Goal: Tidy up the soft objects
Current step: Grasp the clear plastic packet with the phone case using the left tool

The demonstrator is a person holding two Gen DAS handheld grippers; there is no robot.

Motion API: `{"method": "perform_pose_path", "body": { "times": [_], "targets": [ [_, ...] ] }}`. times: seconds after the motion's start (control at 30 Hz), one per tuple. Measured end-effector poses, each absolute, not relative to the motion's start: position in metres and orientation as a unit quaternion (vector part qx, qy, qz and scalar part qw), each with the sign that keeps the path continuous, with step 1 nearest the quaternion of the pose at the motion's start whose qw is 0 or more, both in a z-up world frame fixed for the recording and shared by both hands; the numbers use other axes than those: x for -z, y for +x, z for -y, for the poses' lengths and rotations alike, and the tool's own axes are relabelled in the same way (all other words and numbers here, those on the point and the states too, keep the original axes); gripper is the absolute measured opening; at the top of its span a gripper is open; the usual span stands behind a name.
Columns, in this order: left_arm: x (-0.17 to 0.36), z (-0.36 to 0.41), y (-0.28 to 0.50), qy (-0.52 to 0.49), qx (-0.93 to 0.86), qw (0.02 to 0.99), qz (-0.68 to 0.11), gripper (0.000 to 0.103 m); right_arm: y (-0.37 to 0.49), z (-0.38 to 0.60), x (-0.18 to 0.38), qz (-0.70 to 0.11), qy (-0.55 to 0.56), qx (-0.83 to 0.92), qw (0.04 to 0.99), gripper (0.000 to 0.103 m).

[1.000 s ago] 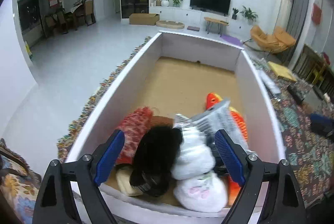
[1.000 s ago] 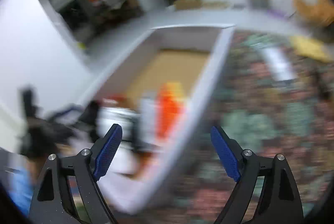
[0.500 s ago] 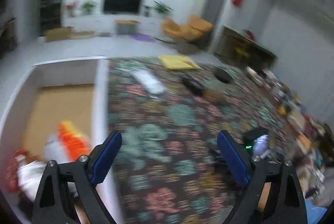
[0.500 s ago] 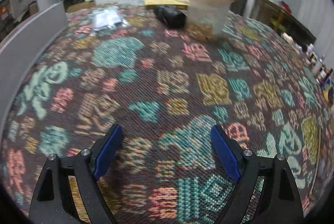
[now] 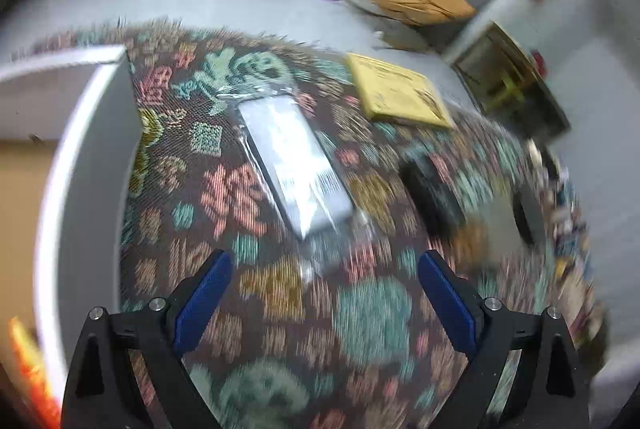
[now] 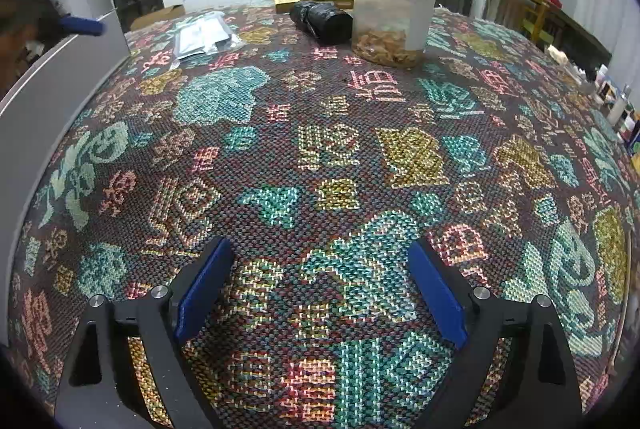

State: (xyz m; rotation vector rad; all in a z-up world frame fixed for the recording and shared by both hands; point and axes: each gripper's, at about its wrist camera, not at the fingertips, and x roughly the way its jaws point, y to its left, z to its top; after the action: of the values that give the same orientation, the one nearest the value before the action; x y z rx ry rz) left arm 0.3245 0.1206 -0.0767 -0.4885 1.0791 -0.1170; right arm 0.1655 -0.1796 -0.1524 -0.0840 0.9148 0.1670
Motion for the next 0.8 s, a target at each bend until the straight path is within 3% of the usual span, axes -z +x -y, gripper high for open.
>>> {"method": "perform_pose_path", "body": {
  "times": [0.13, 0.47, 0.6, 0.63, 0.67, 0.8],
  "targets": [
    [0.095, -0.121, 0.365, -0.243, 0.037, 0.828, -0.503, 0.093, 0.166, 0.179, 0.152, -0.441, -0.040, -0.081, 0.893, 0.093],
    [0.151, -0.089, 0.429, -0.140, -0.043, 0.841, -0.520, 0.094, 0.166, 0.178, 0.153, -0.442, -0.039, -0.083, 0.892, 0.094],
    [0.164, -0.083, 0.432, -0.084, -0.063, 0.851, -0.515, 0.102, 0.166, 0.178, 0.153, -0.442, -0.039, -0.083, 0.892, 0.095],
    [0.163, -0.084, 0.428, -0.082, -0.056, 0.853, -0.512, 0.099, 0.166, 0.178, 0.153, -0.442, -0.039, -0.083, 0.892, 0.095],
    [0.162, -0.085, 0.424, -0.081, -0.051, 0.856, -0.508, 0.086, 0.166, 0.178, 0.153, -0.442, -0.039, -0.083, 0.892, 0.095],
    [0.157, -0.087, 0.394, -0.060, -0.030, 0.864, -0.500, 0.081, 0.167, 0.178, 0.153, -0.442, -0.039, -0.083, 0.892, 0.095]
  ]
}}
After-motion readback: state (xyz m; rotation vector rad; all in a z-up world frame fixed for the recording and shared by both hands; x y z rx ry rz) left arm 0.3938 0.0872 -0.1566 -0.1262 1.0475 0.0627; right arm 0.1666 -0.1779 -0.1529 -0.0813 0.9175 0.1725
